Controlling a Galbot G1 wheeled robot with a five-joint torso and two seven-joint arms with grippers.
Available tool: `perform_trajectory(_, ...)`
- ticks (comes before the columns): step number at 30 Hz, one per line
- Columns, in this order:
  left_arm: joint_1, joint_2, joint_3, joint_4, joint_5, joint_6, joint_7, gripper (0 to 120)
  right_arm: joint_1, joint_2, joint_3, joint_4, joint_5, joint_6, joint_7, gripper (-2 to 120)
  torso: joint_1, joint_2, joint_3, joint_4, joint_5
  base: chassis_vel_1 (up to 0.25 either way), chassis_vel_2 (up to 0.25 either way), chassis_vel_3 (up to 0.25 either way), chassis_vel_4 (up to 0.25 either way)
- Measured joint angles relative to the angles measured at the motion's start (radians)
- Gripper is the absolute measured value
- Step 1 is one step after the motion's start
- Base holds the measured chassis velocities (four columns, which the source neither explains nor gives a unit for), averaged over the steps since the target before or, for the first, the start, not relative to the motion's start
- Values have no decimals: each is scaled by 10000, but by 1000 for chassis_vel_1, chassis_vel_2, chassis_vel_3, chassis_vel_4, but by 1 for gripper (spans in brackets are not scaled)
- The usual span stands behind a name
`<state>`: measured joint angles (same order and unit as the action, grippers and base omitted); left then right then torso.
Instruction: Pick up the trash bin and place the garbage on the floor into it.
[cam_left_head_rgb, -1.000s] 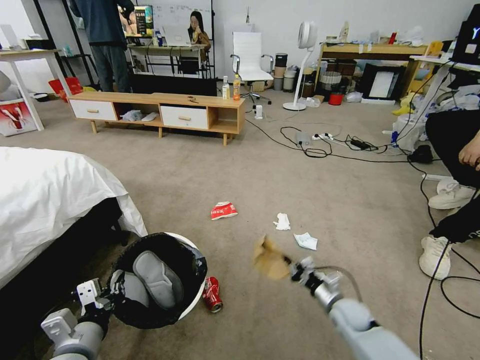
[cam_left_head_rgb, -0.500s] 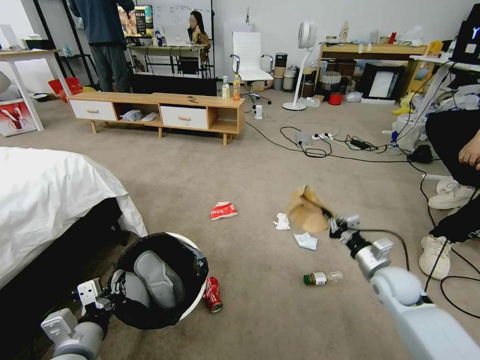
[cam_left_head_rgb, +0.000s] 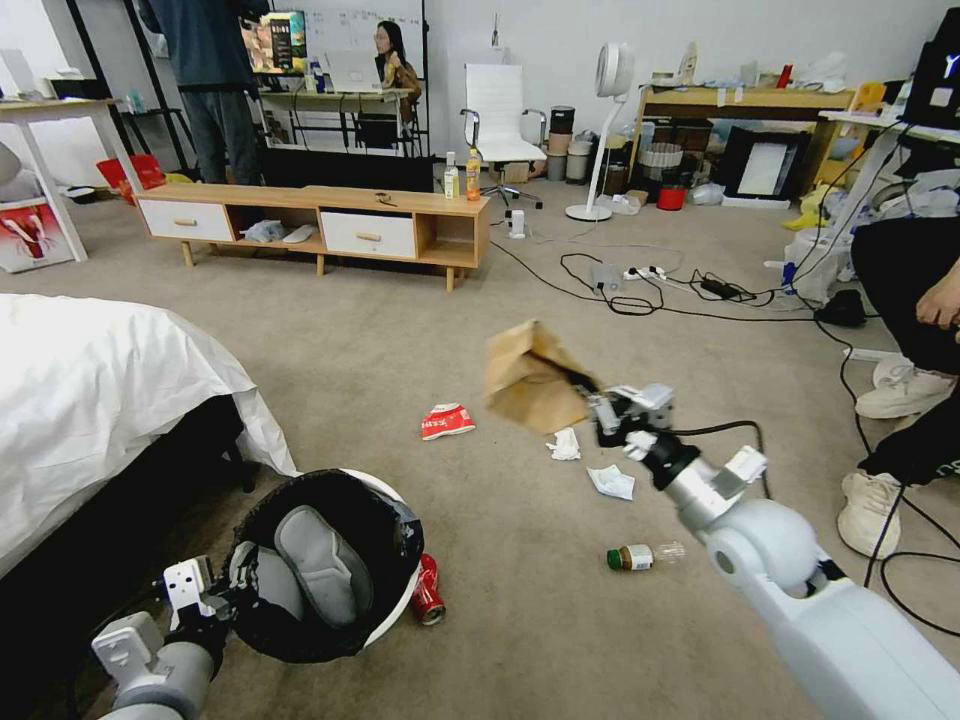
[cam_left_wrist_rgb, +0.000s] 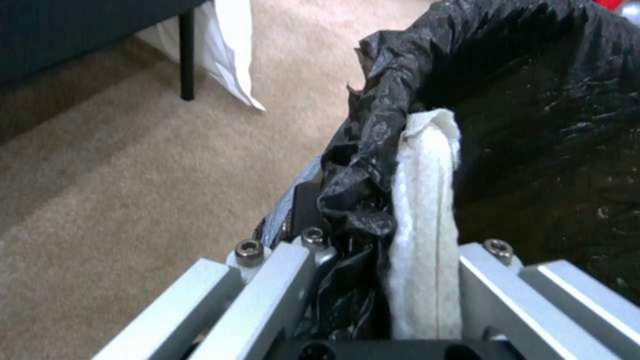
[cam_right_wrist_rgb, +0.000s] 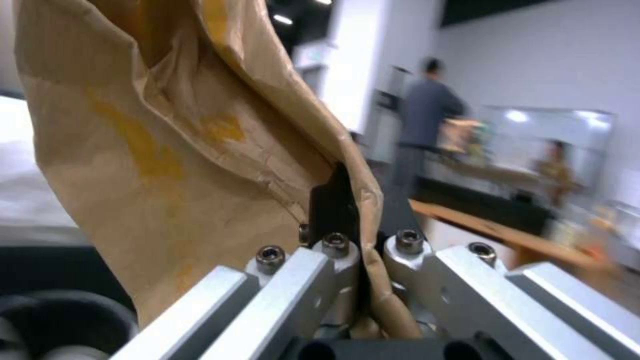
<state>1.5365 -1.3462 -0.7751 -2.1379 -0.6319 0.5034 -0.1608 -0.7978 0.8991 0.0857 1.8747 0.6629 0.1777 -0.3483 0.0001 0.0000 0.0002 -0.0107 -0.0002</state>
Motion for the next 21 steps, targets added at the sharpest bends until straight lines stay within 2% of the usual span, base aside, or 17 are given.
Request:
perform_trajectory(2, -170, 122, 129, -2, 61, 209, -89, 6, 643, 3, -834, 54, 176, 155, -285, 0, 1, 0, 0, -1, 0, 0, 0, 0, 0)
perform_trajectory(5, -255, 165, 189, -13, 90, 304, -120, 6, 873, 39, -1168, 58, 199, 204, -384, 0, 0, 0, 0, -2, -1, 0, 0, 0, 0)
perform_trajectory(10, -361, 203, 414, -139, 31, 615, -261, 6, 1273, 281, -2487, -165, 199, 256, -488, 0, 0, 0, 0, -4, 2, 0, 0, 0, 0)
perform_trajectory(21, -393, 160, 806, -213, 74, 966, -678, 6, 1578, 613, -3817, -527, 265, 135, -439, 0, 0, 0, 0, -4, 1, 0, 0, 0, 0)
